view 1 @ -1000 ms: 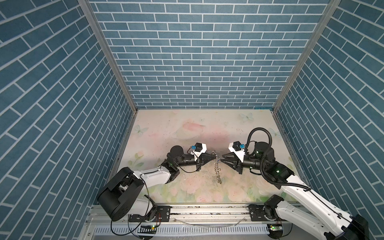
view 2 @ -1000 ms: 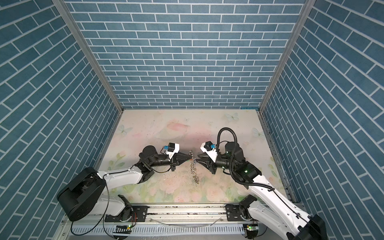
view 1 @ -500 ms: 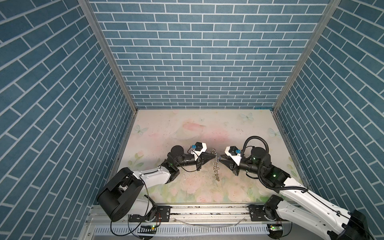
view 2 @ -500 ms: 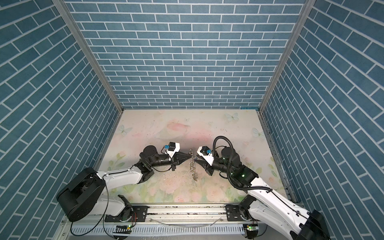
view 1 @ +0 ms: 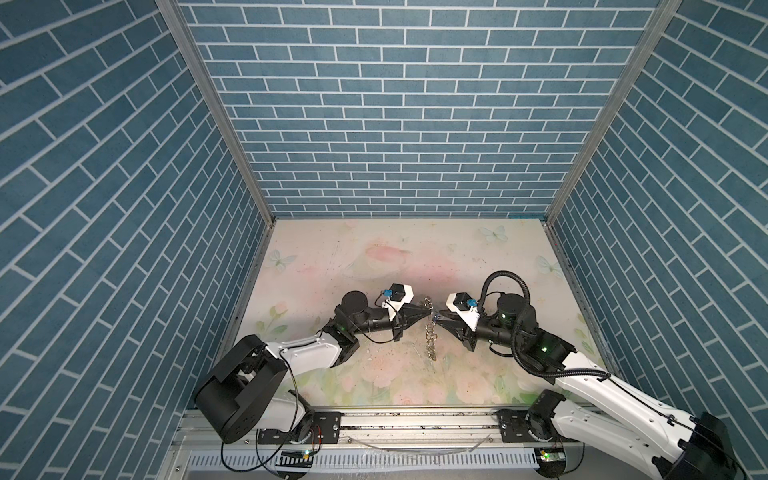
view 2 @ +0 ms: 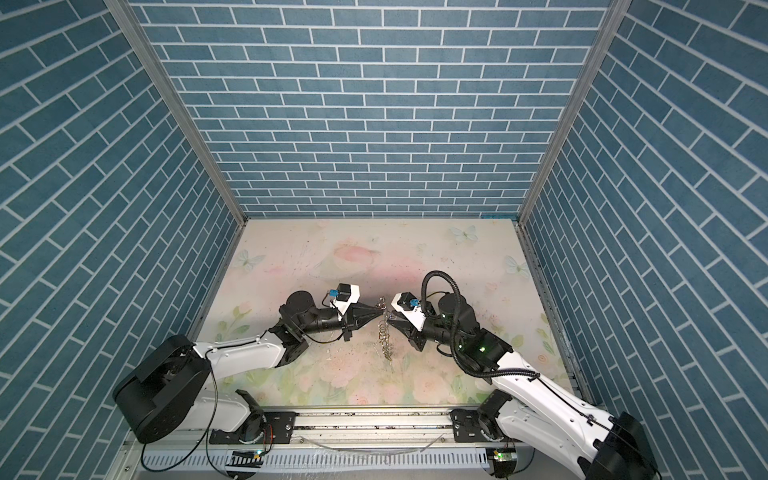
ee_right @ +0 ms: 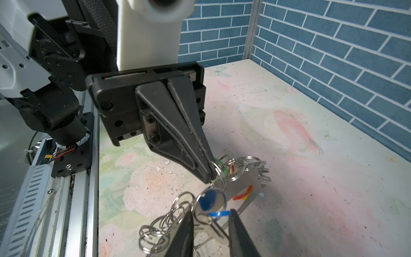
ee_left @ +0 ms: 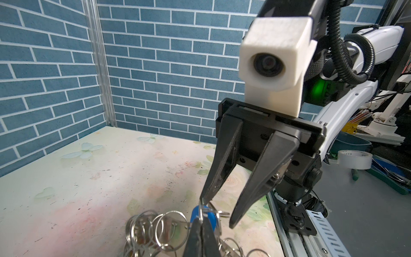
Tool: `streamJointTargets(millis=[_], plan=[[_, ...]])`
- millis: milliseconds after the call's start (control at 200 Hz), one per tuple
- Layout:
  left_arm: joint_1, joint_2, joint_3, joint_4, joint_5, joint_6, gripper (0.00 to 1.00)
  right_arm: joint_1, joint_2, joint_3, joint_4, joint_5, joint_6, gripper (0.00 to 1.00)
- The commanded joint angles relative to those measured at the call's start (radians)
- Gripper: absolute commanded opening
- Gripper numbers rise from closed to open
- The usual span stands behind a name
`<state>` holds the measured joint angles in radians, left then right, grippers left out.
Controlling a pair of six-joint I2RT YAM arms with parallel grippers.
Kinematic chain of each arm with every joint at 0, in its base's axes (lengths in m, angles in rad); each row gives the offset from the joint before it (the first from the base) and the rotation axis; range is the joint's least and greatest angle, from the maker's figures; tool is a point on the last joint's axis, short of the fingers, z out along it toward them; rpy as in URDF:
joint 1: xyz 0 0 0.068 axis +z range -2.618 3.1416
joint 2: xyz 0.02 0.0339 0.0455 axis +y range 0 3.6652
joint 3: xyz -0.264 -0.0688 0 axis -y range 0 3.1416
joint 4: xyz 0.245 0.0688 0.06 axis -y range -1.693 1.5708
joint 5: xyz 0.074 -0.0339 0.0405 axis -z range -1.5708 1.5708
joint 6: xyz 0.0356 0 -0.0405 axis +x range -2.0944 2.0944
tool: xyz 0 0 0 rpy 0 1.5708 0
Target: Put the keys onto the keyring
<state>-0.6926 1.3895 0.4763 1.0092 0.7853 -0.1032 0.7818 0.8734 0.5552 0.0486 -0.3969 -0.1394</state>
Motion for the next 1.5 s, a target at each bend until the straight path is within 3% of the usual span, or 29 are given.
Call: streamJointTargets(millis=[0, 170, 460, 910, 1055, 1200, 1380, 1495], plan=[[-0.004, 0.003, 0.007, 0.058, 0.0, -0.008, 0.0, 0.02, -0.006, 0.002, 0.039, 0.061, -0.018, 0.32], [-0.004, 0.008, 0.011, 0.059, 0.003, -0.008, 0.0, 0.03, 0.007, 0.006, 0.053, 0.098, -0.022, 0.32], [-0.012, 0.021, 0.032, 0.048, -0.024, -0.037, 0.0, 0.032, 0.036, 0.034, 0.019, 0.121, -0.002, 0.14], [-0.118, 0.065, 0.045, 0.115, -0.43, -0.129, 0.0, 0.071, 0.082, 0.05, 0.013, 0.153, -0.027, 0.07], [-0.128, 0.1, 0.045, 0.186, -0.474, -0.166, 0.0, 0.089, 0.09, 0.055, 0.014, 0.158, -0.037, 0.09], [-0.128, 0.106, 0.043, 0.186, -0.465, -0.15, 0.0, 0.093, 0.079, 0.061, -0.006, 0.154, -0.037, 0.19], [-0.111, 0.087, 0.035, 0.147, -0.413, -0.105, 0.0, 0.056, -0.011, 0.065, -0.149, 0.27, -0.07, 0.25], [-0.093, 0.1, 0.021, 0.201, -0.354, -0.107, 0.0, -0.036, -0.114, 0.029, -0.123, 0.121, -0.014, 0.28]])
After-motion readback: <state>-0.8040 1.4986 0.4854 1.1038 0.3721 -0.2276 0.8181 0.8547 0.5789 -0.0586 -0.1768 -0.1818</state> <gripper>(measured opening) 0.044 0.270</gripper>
